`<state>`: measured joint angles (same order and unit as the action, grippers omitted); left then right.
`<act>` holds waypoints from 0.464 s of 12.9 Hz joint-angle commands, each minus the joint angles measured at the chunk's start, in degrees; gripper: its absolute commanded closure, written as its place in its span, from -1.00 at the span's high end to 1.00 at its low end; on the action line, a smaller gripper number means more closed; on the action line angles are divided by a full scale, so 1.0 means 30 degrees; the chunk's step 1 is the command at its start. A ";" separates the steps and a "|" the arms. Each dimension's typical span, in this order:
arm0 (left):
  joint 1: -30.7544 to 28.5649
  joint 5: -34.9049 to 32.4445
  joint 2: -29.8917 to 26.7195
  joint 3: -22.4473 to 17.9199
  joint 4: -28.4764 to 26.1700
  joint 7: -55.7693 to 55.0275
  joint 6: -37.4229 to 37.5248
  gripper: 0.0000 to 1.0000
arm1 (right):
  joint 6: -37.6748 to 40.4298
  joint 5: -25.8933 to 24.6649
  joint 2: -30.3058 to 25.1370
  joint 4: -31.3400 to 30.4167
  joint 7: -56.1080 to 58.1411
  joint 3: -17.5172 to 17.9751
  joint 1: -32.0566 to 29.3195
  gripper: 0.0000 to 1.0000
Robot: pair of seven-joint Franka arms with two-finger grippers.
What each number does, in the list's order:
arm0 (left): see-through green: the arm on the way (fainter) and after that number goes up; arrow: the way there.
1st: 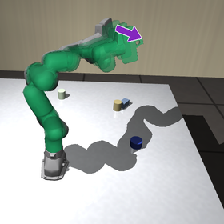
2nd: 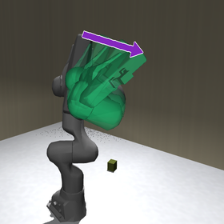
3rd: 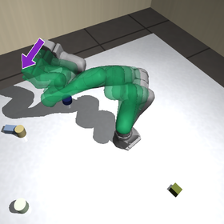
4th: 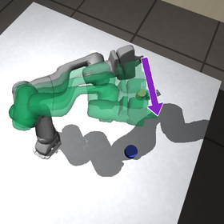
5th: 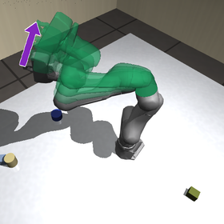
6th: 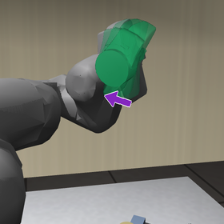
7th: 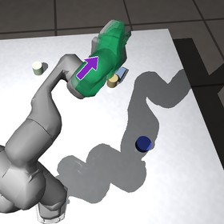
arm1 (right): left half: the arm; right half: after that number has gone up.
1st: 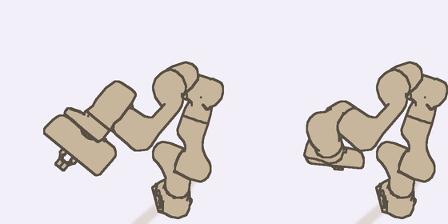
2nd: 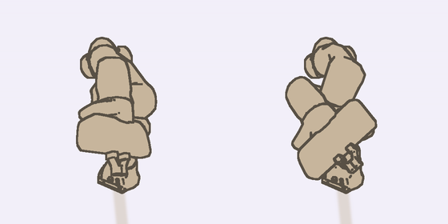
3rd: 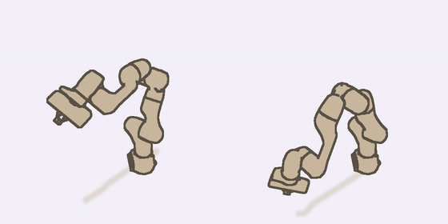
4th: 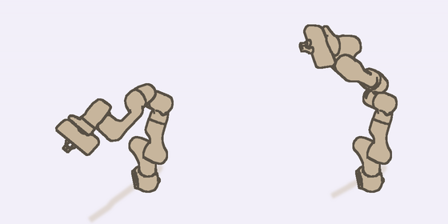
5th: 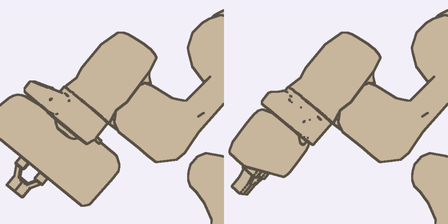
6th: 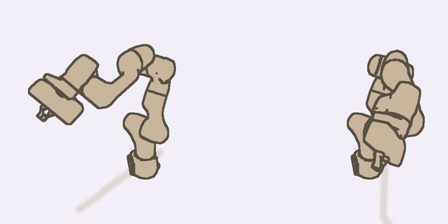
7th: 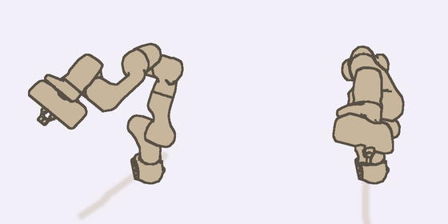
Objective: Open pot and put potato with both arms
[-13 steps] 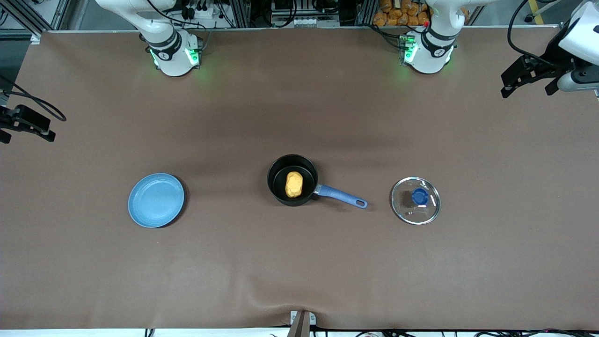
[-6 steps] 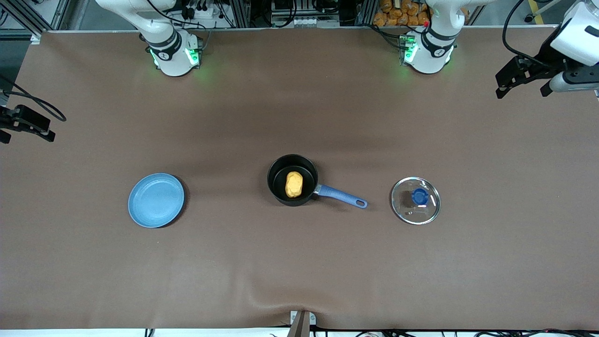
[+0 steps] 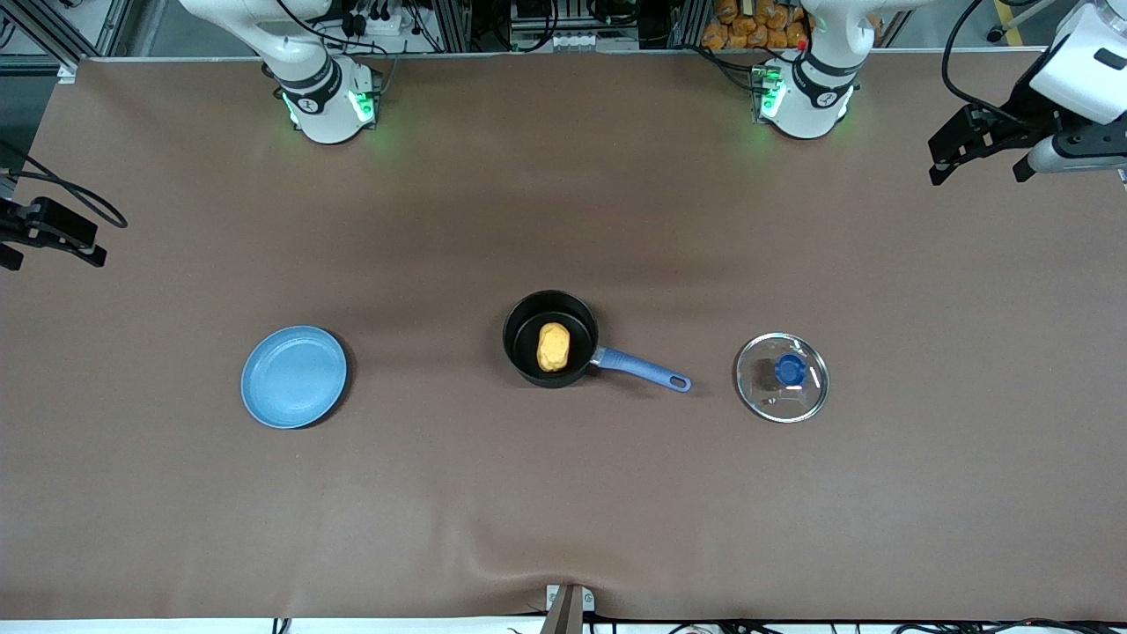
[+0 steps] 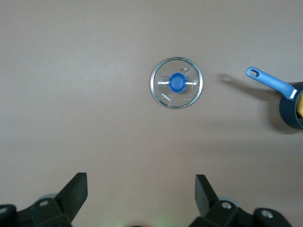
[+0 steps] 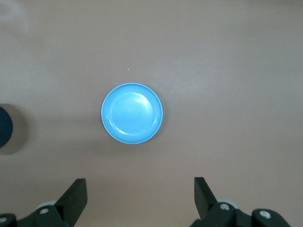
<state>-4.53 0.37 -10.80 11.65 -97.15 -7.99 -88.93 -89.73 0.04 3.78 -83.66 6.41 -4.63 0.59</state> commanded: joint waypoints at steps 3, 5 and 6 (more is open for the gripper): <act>-0.0071 0.0345 0.0144 -0.0017 0.0479 -0.0062 0.0316 1.00 | 0.0202 -0.0131 -0.1051 -0.0590 -0.0493 -0.0010 0.0185 1.00; -0.0071 0.0345 0.0144 0.0012 0.0479 -0.0149 0.0550 1.00 | -0.0146 -0.0131 -0.2073 -0.1639 -0.0992 -0.0010 0.0564 1.00; -0.0071 0.0374 0.0144 -0.0017 0.0479 -0.0179 0.0580 1.00 | -0.0352 -0.0131 -0.2427 -0.2023 -0.1023 -0.0010 0.0595 1.00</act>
<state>-4.55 0.37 -10.80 11.63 -97.13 -8.04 -88.58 -89.35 0.04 1.30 -84.61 5.05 -4.58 1.26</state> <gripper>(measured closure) 0.000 0.000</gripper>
